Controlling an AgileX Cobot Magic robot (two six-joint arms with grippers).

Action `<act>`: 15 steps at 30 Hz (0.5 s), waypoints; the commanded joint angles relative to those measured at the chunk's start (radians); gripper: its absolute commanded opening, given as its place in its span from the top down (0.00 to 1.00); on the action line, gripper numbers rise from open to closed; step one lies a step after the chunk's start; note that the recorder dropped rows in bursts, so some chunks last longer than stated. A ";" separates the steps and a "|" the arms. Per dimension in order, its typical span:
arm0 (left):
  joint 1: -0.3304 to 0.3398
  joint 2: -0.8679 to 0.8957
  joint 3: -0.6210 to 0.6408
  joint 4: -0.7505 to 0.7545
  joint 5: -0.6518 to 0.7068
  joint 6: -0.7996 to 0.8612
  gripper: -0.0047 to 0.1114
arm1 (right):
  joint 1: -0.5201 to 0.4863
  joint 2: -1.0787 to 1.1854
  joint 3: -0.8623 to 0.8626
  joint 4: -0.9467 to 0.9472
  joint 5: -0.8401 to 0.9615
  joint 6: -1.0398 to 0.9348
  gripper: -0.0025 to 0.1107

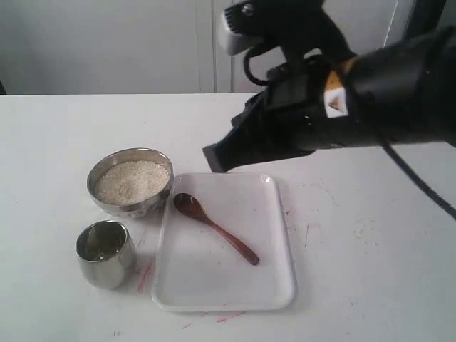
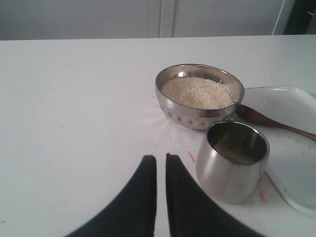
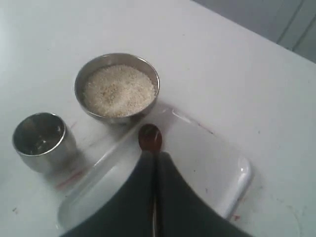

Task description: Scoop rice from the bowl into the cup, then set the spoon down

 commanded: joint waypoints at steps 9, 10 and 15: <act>0.002 0.001 -0.007 -0.007 -0.003 -0.002 0.84 | -0.011 -0.598 0.596 0.031 -0.416 0.101 0.98; 0.002 0.001 -0.007 -0.007 -0.003 -0.002 0.84 | -0.011 -0.616 0.617 0.031 -0.428 0.101 0.98; 0.002 0.001 -0.007 -0.007 -0.003 -0.002 0.84 | -0.011 -0.701 0.747 0.031 -0.474 0.101 0.98</act>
